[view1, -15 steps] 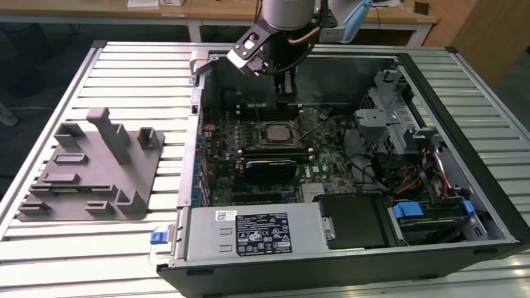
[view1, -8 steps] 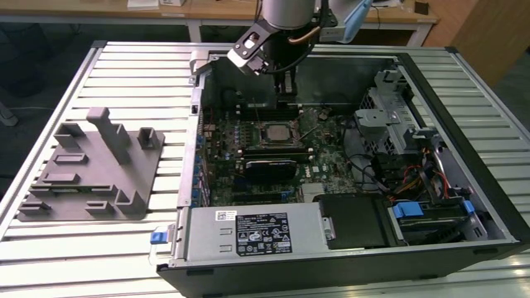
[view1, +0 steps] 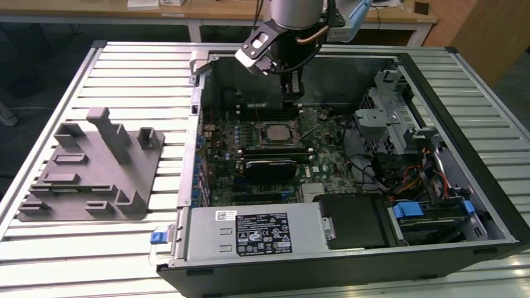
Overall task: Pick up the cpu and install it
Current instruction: 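Close the cpu cover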
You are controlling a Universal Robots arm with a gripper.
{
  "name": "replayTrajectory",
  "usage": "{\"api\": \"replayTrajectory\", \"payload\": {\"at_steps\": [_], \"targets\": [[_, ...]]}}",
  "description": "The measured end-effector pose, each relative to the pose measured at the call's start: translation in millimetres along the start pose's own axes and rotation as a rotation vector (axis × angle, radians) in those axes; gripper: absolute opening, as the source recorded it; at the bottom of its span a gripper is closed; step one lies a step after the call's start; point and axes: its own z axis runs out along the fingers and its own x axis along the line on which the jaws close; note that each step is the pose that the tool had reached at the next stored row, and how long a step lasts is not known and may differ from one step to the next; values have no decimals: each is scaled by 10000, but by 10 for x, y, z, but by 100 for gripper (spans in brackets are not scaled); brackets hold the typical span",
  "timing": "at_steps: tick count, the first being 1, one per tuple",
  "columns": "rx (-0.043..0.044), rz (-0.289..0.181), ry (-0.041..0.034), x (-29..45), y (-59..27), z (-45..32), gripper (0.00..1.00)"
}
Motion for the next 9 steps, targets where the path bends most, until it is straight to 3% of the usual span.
{"api": "replayTrajectory", "payload": {"at_steps": [9], "targets": [[0,2,1,-3,201,10,11]]}}
